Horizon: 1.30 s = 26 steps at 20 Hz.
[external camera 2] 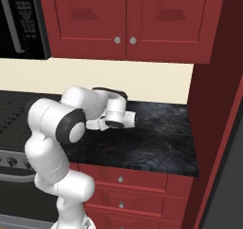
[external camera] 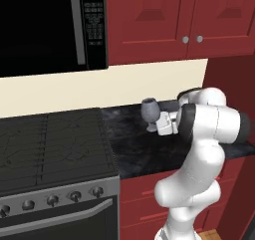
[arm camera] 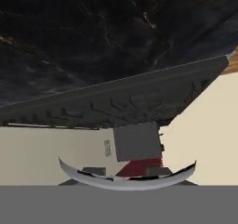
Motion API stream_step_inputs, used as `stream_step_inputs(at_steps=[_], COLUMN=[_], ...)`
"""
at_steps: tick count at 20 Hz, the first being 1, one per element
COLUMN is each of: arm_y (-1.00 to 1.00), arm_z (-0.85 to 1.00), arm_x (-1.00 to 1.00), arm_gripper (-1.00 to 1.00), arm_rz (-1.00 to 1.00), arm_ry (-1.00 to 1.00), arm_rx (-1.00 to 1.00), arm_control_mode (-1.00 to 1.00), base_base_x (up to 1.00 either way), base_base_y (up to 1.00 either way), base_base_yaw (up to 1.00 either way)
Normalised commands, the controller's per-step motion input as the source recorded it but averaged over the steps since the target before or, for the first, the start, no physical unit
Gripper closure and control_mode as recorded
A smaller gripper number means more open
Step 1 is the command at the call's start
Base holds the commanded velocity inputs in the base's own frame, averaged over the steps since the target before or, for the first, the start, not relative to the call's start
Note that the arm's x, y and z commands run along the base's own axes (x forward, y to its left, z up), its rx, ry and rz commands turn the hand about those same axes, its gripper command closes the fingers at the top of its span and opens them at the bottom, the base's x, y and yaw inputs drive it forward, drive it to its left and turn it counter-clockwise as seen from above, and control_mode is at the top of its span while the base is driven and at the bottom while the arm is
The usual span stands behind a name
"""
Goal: Retrieve the wine glasses from the counter and place one next to each plate.
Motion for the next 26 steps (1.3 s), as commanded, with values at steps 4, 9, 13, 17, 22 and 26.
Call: stream_step_inputs(at_steps=[4,9,13,17,22,26], arm_y=[-0.04,-0.04,-0.05,-0.03,-0.01,-0.03], arm_z=[0.73,0.65,0.85,0.83,0.84,0.89], arm_x=[-0.98,-0.96,-0.98,-1.00,-0.98,-0.79], arm_gripper=[1.00,1.00,1.00,1.00,1.00,1.00], arm_rz=[0.04,0.01,0.00,0.00,0.00,0.03], arm_ry=[-0.14,-0.10,-0.05,-0.07,-0.04,0.00], arm_rx=[0.00,0.00,0.01,0.00,0.01,0.05], arm_control_mode=[-1.00,-1.00,-1.00,-1.00,-1.00,-1.00], base_base_x=[0.00,0.00,0.00,0.00,0.00,0.00], base_base_y=[0.00,0.00,0.00,0.00,0.00,0.00], base_base_yaw=[0.00,0.00,0.00,0.00,0.00,0.00])
